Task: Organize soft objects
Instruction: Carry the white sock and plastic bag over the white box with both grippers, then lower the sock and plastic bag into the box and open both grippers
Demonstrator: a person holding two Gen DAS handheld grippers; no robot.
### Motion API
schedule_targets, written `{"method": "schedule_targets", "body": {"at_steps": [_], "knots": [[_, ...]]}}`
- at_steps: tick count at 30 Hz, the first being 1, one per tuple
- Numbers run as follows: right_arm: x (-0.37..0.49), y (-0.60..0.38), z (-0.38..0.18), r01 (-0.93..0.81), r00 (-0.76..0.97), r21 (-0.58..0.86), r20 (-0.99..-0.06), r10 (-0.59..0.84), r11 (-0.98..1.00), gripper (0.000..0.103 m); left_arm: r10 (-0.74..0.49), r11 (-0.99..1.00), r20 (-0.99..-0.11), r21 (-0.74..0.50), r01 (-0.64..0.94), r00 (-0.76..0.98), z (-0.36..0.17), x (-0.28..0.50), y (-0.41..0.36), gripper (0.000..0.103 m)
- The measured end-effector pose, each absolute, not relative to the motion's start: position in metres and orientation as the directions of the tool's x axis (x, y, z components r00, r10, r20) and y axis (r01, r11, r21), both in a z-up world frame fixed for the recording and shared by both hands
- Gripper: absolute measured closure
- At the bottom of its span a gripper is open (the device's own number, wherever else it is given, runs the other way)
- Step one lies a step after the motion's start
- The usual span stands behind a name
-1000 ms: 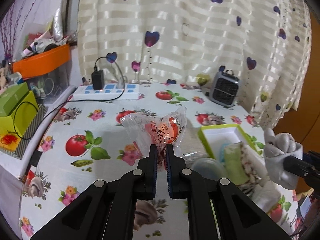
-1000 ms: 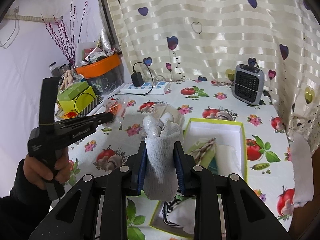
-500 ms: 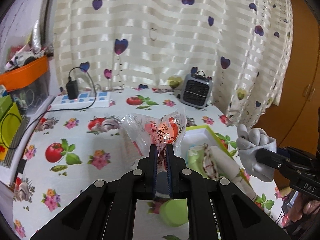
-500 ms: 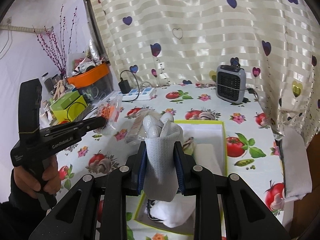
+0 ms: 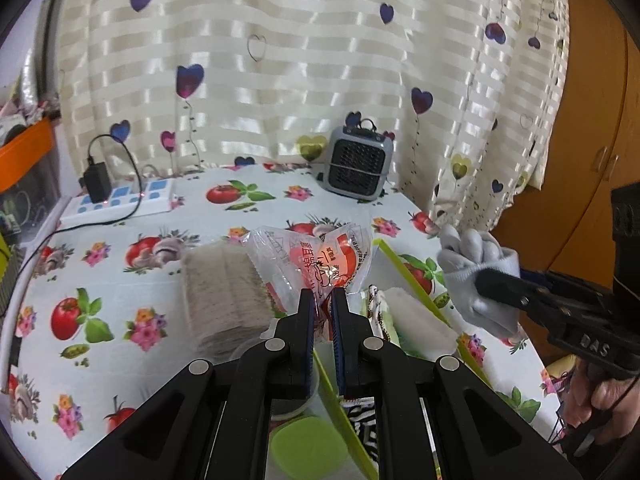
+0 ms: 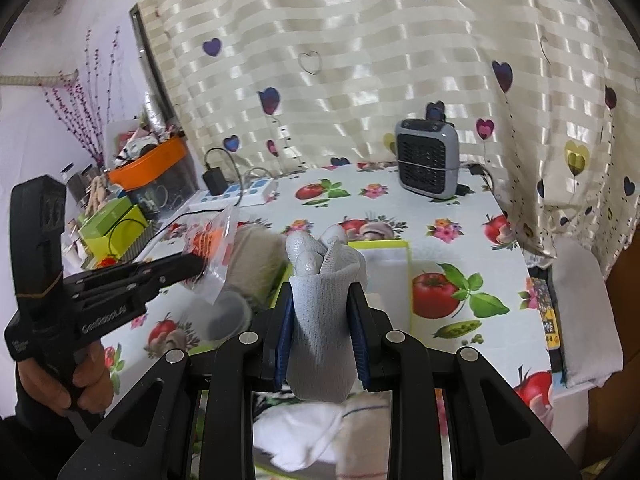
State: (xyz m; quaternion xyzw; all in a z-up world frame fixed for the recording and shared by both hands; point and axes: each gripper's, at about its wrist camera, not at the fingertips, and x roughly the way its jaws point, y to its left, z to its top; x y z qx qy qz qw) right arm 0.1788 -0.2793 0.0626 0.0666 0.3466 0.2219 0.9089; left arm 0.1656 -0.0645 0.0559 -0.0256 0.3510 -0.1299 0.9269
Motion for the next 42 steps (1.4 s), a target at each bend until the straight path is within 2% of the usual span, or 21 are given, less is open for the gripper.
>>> {"method": "schedule_targets", "body": {"at_steps": [15, 21, 24, 28, 42], "knots": [[0.271, -0.279, 0.007, -0.32, 0.578, 0.273, -0.703, 0.415, 0.907, 0.076, -0.27, 0.96, -0.705, -0.142, 0.243, 0.655, 0.029, 0.213, -0.088, 0.095], [0.288, -0.273, -0.008, -0.335, 0.546, 0.267, -0.727, 0.417, 0.904, 0.073, -0.276, 0.957, -0.73, -0.148, 0.25, 0.625, 0.018, 0.231, -0.099, 0.095], [0.288, -0.273, -0.009, -0.338, 0.553, 0.248, -0.729, 0.405, 0.908, 0.064, -0.275, 0.957, -0.742, -0.148, 0.251, 0.612, 0.013, 0.239, -0.104, 0.095], [0.281, -0.278, -0.003, -0.345, 0.573, 0.245, -0.71, 0.41, 0.906, 0.064, -0.283, 0.955, -0.752, -0.163, 0.248, 0.595, 0.009, 0.248, -0.108, 0.094], [0.245, -0.276, 0.018, -0.351, 0.628, 0.154, -0.693, 0.355, 0.923, 0.063, -0.306, 0.948, -0.743, -0.183, 0.26, 0.595, 0.015, 0.249, -0.116, 0.074]]}}
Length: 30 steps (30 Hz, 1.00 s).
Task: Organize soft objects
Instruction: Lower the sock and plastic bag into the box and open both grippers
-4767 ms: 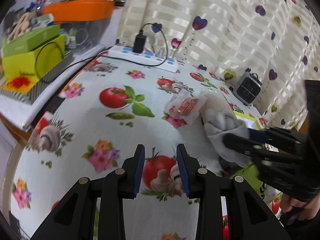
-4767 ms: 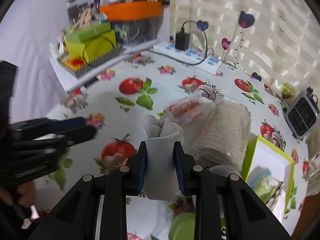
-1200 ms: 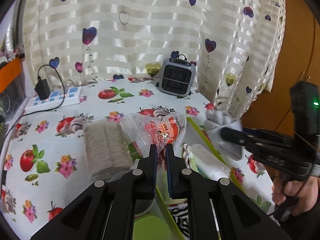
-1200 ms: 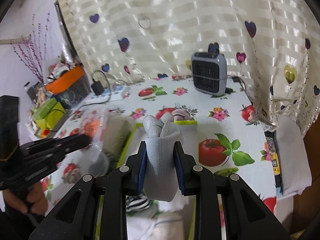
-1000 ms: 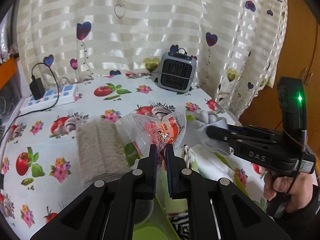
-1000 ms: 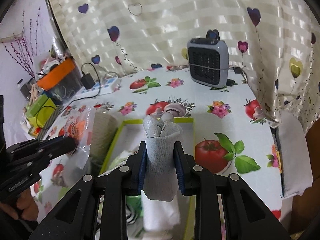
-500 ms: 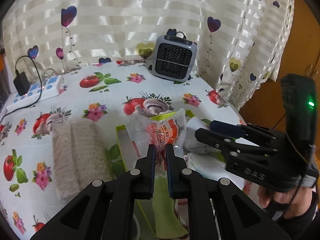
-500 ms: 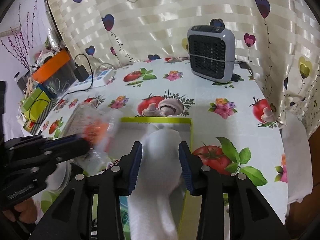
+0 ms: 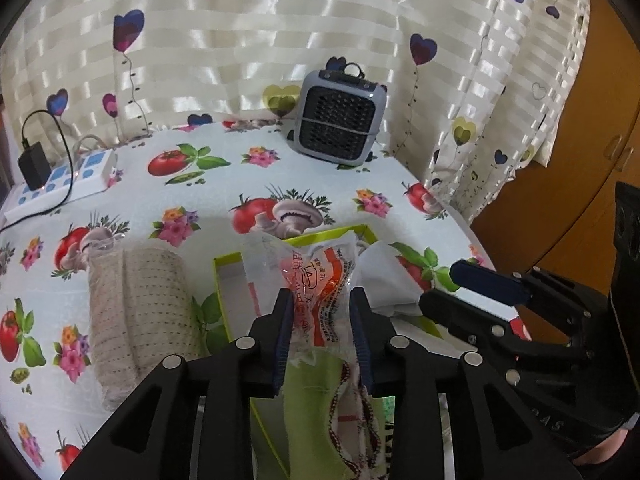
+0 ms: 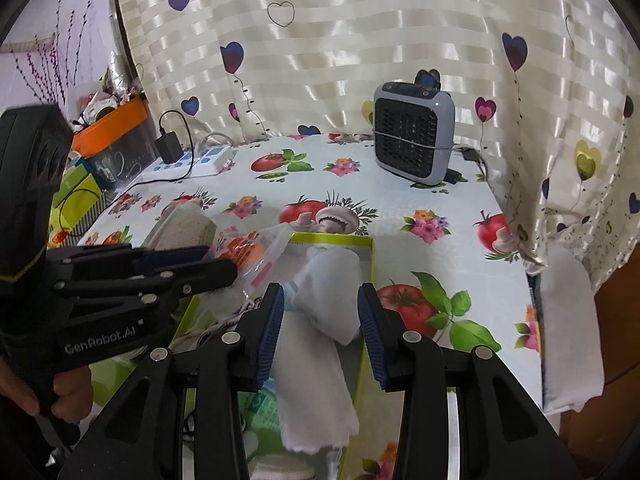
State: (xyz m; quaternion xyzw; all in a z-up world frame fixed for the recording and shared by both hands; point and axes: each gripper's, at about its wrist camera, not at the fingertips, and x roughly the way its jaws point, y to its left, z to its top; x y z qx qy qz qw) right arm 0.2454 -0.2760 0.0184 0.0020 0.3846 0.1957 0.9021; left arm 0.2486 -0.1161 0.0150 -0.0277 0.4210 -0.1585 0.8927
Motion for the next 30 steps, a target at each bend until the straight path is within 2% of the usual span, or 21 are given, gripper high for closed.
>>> {"method": "schedule_targets", "body": {"at_steps": [14, 30], "knots": [[0.202, -0.271, 0.042, -0.364, 0.675, 0.094, -0.659, 0.332, 0.927, 0.063, -0.324, 0.942, -0.717, -0.18, 0.284, 0.617, 0.035, 0.218, -0.116, 0.073], [0.134, -0.268, 0.056, -0.366, 0.704, 0.083, -0.627, 0.334, 0.927, 0.062, -0.263, 0.961, -0.675, -0.121, 0.248, 0.689, 0.058, 0.123, -0.106, 0.073]]}}
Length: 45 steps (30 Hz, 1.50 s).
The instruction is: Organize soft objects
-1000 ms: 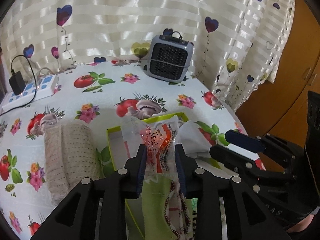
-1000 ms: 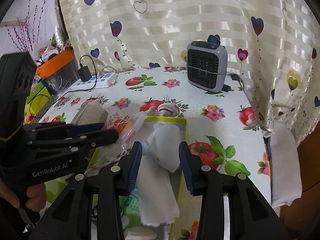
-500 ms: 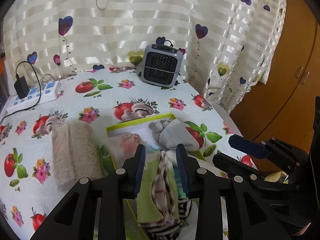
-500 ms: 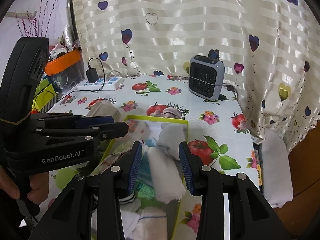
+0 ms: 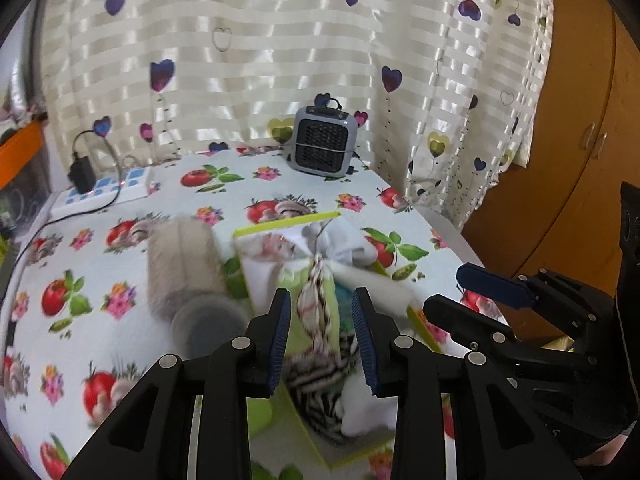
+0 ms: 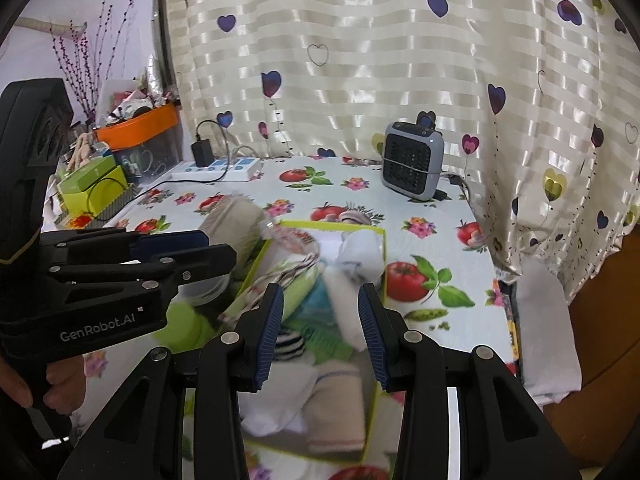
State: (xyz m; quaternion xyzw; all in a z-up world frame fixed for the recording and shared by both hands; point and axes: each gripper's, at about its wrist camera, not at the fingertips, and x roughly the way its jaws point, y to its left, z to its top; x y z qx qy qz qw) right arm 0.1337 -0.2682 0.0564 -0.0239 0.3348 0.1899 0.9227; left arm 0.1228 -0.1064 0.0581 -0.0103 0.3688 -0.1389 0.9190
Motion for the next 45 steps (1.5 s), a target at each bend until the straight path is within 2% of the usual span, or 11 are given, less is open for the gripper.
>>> {"method": "schedule_targets", "body": {"at_steps": [4, 10, 26, 32, 45], "knots": [[0.112, -0.264, 0.055, -0.375, 0.697, 0.093, -0.627, 0.347, 0.922, 0.052, -0.236, 0.968, -0.674, -0.103, 0.227, 0.7, 0.057, 0.096, -0.103, 0.073], [0.081, -0.254, 0.05, -0.4, 0.679, 0.103, -0.634, 0.37, 0.911, 0.052, -0.191, 0.976, -0.67, -0.055, 0.209, 0.717, 0.052, 0.059, -0.103, 0.073], [0.038, -0.235, 0.029, -0.438, 0.63, 0.12, -0.666, 0.4, 0.891, 0.052, -0.152, 0.988, -0.706, -0.086, 0.129, 0.692, 0.023, 0.014, -0.08, 0.073], [0.03, -0.23, 0.018, -0.445, 0.607, 0.129, -0.684, 0.404, 0.886, 0.052, -0.084, 0.996, -0.709, -0.029, 0.09, 0.7, 0.013, 0.004, -0.079, 0.073], [0.031, -0.227, 0.011, -0.442, 0.589, 0.127, -0.705, 0.394, 0.888, 0.052, -0.105, 0.994, -0.726, -0.061, 0.089, 0.679, 0.003, 0.008, -0.074, 0.073]]}}
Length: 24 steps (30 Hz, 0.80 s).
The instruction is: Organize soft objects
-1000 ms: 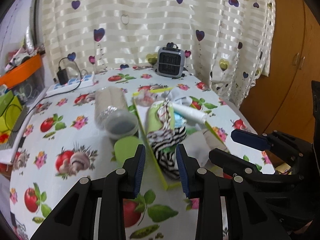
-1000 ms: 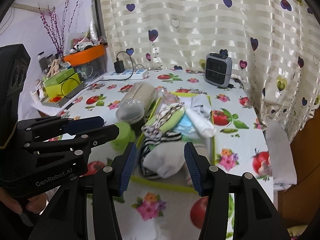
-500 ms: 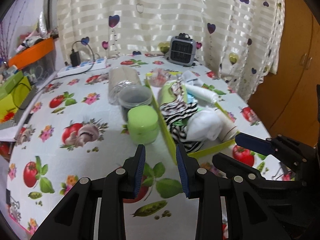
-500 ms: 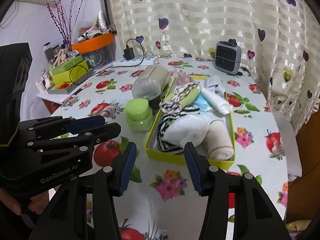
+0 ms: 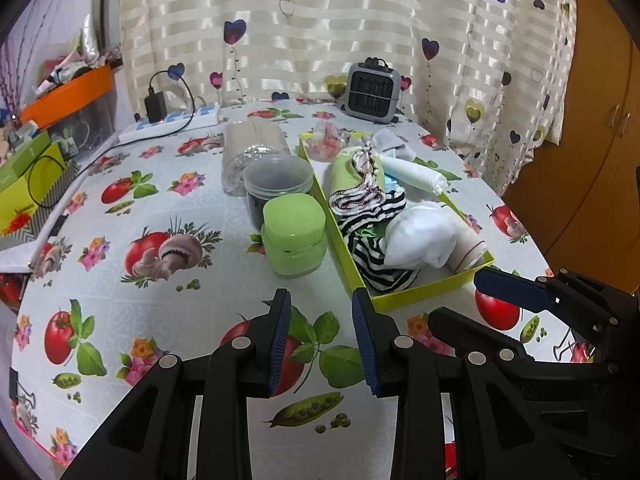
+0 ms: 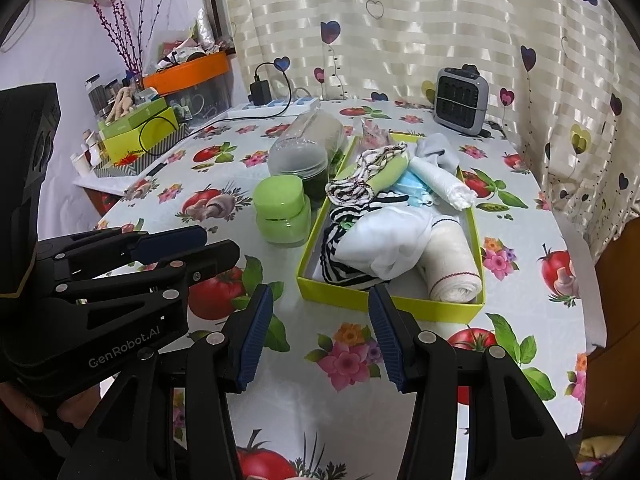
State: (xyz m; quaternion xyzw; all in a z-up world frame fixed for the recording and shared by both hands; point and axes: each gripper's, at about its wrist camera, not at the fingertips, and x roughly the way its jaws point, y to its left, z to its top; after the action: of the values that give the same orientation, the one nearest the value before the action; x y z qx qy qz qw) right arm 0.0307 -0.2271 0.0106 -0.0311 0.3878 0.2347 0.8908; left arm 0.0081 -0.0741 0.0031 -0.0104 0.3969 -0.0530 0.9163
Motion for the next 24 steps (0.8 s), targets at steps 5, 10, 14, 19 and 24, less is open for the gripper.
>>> {"method": "schedule_targets", "body": {"at_steps": [5, 10, 14, 19, 24], "knots": [[0.033, -0.227, 0.008, -0.442, 0.583, 0.129, -0.711, 0.393, 0.888, 0.052, -0.104, 0.994, -0.732, -0.059, 0.089, 0.673, 0.0, 0.011, -0.074, 0.073], [0.036, -0.227, 0.004, -0.44, 0.576, 0.132, -0.717, 0.392, 0.888, 0.052, -0.089, 0.996, -0.737, -0.043, 0.084, 0.67, -0.004, 0.013, -0.076, 0.073], [0.037, -0.227, 0.002, -0.44, 0.572, 0.135, -0.72, 0.393, 0.888, 0.052, -0.093, 0.995, -0.742, -0.05, 0.084, 0.664, -0.005, 0.014, -0.076, 0.073], [0.038, -0.228, 0.002, -0.44, 0.57, 0.135, -0.721, 0.393, 0.888, 0.052, -0.096, 0.995, -0.747, -0.056, 0.081, 0.657, -0.007, 0.015, -0.075, 0.073], [0.038, -0.227, 0.0, -0.44, 0.567, 0.134, -0.725, 0.391, 0.888, 0.052, -0.094, 0.995, -0.75, -0.055, 0.08, 0.655, -0.008, 0.015, -0.075, 0.073]]}}
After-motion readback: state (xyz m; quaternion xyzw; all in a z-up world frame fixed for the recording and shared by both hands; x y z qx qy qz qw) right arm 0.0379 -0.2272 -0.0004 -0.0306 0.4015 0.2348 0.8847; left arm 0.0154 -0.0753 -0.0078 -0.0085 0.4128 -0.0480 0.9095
